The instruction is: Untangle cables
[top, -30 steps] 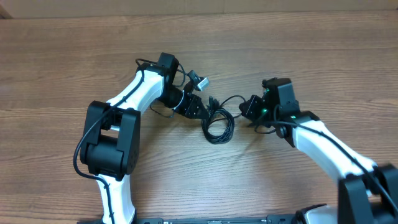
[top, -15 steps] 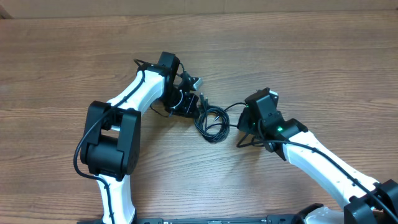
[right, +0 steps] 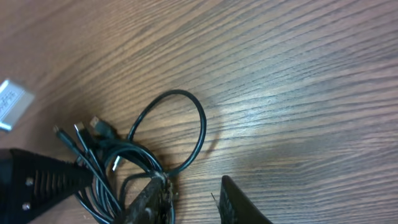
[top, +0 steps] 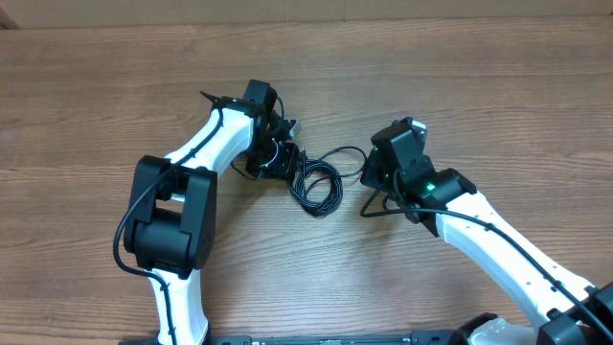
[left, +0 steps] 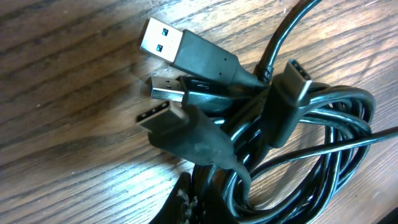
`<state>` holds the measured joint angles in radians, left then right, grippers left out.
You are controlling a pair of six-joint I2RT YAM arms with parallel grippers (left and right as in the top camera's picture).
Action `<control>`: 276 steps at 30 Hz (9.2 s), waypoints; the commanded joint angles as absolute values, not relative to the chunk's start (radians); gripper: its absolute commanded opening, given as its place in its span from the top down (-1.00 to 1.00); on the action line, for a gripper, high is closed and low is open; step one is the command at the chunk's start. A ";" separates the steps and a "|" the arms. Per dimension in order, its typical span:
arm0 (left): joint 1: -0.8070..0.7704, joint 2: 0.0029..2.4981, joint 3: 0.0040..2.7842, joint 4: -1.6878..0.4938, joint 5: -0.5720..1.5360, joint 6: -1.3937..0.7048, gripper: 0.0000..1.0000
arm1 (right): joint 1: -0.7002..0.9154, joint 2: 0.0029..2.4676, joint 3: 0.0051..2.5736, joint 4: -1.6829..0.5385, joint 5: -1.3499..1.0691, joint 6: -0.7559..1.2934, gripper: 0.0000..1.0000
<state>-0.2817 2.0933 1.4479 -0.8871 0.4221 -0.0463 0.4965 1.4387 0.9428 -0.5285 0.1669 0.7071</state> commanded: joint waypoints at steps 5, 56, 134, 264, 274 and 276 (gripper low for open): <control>-0.282 2.106 1.456 -0.891 0.374 -0.052 0.91 | 0.352 1.572 0.962 -0.356 -0.086 0.608 -0.30; -0.282 2.106 1.456 -0.885 0.492 0.019 0.92 | 0.689 1.599 0.995 -0.519 0.324 0.762 0.92; -0.233 2.106 1.528 -0.961 0.805 -0.866 0.92 | 0.444 1.451 1.040 -0.846 -0.226 0.688 -0.11; -0.157 2.106 1.527 -1.331 1.065 -1.204 0.52 | 0.628 1.648 0.961 -0.410 -0.123 -0.160 0.78; -0.156 2.105 1.527 -1.269 1.000 -1.219 0.91 | 0.627 1.648 0.961 -0.450 -0.292 -0.132 0.92; -0.157 2.106 1.527 -1.259 0.983 -1.220 0.92 | 0.627 1.648 0.961 -0.450 -0.290 -0.132 0.91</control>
<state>-0.1555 2.0972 1.5108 -1.2663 0.9947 -1.2079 0.6239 1.6470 0.9607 -0.4587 -0.2737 -0.1337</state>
